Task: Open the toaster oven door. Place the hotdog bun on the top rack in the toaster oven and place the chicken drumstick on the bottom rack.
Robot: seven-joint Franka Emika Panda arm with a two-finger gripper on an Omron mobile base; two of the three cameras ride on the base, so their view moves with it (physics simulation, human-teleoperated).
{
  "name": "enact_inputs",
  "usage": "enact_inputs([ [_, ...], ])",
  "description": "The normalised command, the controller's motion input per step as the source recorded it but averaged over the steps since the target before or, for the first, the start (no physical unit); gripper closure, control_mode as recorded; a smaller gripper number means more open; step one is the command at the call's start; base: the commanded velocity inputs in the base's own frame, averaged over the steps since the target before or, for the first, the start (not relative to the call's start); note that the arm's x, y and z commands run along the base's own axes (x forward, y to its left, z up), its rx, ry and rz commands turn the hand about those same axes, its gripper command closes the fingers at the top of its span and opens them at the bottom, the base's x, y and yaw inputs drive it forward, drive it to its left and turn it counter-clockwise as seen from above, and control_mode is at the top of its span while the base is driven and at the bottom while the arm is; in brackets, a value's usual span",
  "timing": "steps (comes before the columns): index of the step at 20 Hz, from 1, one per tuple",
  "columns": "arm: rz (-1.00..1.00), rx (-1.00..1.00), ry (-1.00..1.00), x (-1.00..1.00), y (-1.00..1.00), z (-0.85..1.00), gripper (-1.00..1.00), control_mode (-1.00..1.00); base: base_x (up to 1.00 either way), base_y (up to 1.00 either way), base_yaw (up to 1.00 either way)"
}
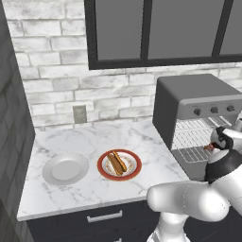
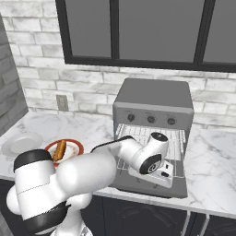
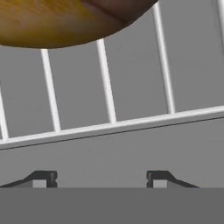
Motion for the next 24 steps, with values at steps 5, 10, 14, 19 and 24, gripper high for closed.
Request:
enact_inputs([
  [5,-0.01,-0.05,0.0,0.12,0.0,-0.23,-1.0,-1.0,0.0,0.0,0.0],
  [10,-0.01,-0.04,-0.03,0.08,0.04,-0.24,-1.0,-1.0,0.0,0.0,0.0],
  [14,-0.06,-0.02,-0.03,0.2,0.07,-0.18,-1.0,-1.0,0.0,0.0,0.0],
  [19,-0.09,-0.1,-0.01,0.3,0.21,-0.08,-1.0,-1.0,0.0,0.0,0.0],
  [24,-0.04,-0.09,0.0,0.22,0.11,-0.08,-1.0,-1.0,0.0,0.0,0.0],
])
